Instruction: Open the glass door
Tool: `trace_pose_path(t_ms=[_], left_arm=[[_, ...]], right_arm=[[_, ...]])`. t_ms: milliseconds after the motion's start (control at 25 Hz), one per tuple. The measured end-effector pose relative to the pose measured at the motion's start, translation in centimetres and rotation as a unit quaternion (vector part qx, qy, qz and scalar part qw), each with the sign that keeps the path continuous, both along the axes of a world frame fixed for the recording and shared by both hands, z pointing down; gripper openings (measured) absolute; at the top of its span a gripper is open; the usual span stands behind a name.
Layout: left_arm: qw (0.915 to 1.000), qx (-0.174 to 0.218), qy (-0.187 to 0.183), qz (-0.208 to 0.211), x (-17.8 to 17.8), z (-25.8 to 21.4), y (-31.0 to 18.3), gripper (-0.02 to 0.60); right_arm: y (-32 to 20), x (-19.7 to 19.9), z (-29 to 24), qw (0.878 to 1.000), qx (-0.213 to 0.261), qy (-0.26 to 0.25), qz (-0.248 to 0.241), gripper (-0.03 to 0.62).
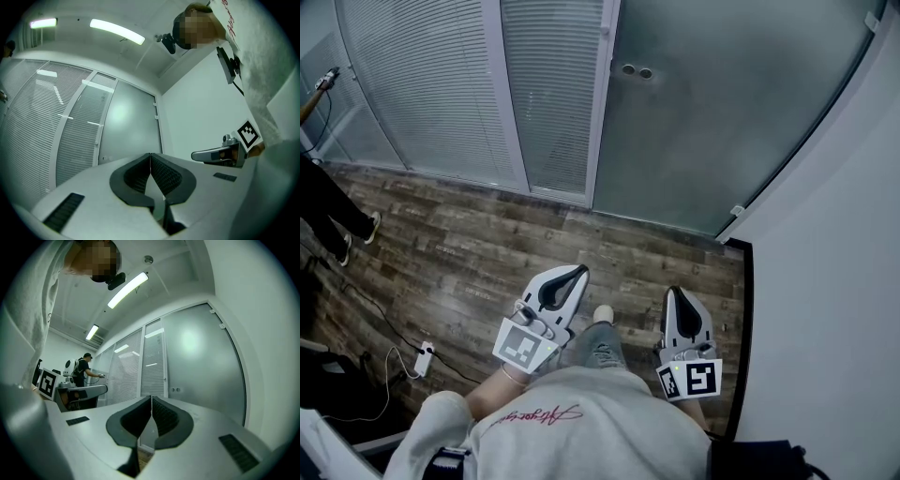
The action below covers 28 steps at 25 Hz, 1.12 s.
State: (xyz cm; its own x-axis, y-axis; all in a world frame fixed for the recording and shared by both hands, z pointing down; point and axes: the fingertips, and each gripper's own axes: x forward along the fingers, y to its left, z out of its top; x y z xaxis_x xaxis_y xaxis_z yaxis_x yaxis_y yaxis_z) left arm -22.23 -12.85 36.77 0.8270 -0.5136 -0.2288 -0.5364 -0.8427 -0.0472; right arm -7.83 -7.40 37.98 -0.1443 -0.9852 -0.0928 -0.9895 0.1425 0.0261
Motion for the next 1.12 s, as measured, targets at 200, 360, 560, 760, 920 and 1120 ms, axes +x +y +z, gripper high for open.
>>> trace_pose_path(t_ms=[200,360,560,760,920,1120], left_arm=[[1.0,0.004,0.001,-0.009,1.1,-0.4,-4.0,0.012],[0.9997,0.01,0.005,-0.02,2.7,-0.8,-8.3,0.012],[0.9995,0.006,0.004,-0.031,5.3,-0.7,-14.4,0.012],[0.9989,0.015,0.006,-0.043,8.2,-1.7,-20.2,0.012],[0.9985,0.021,0.007,-0.051,9.8,-2.4,-24.0,0.012],[0.998,0.023,0.003,-0.058,11.0,-2.7,-27.7,0.014]], right_arm=[[-4.5,1.5,-0.8,1.0,0.01,0.005,-0.007,0.02],[-8.9,3.0,-0.6,1.0,0.005,0.009,-0.018,0.02],[-15.5,5.5,-0.8,0.999,0.001,0.008,-0.034,0.02],[-21.8,8.5,-2.0,0.999,0.009,0.014,-0.044,0.02],[-26.0,10.3,-2.5,0.998,0.012,0.019,-0.052,0.02],[-30.3,11.5,-2.7,0.998,0.012,0.021,-0.062,0.02]])
